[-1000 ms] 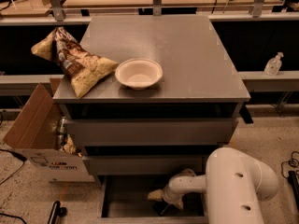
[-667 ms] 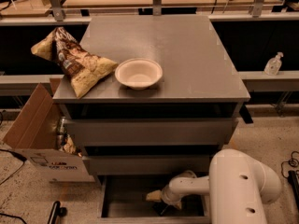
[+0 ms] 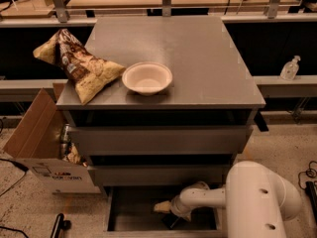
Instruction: Pick rxbar blueberry from bottom drawer and place on counter
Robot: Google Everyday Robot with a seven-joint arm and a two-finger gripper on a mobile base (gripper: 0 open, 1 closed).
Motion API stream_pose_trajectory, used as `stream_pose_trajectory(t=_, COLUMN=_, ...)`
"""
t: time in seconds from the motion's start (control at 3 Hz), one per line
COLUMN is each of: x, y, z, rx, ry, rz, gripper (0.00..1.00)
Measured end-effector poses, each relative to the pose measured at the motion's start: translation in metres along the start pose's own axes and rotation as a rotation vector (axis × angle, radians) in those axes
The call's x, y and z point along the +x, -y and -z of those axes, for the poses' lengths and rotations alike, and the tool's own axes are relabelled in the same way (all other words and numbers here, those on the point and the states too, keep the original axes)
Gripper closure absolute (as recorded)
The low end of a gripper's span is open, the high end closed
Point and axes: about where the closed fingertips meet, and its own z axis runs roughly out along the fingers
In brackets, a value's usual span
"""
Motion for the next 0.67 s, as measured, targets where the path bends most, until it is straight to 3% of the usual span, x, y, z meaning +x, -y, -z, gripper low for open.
stream_pose_trajectory(t=0.67, x=0.020, y=-0.021, z=-0.011, rx=-0.088, ry=0.013, rz=-0.073, gripper=0.00)
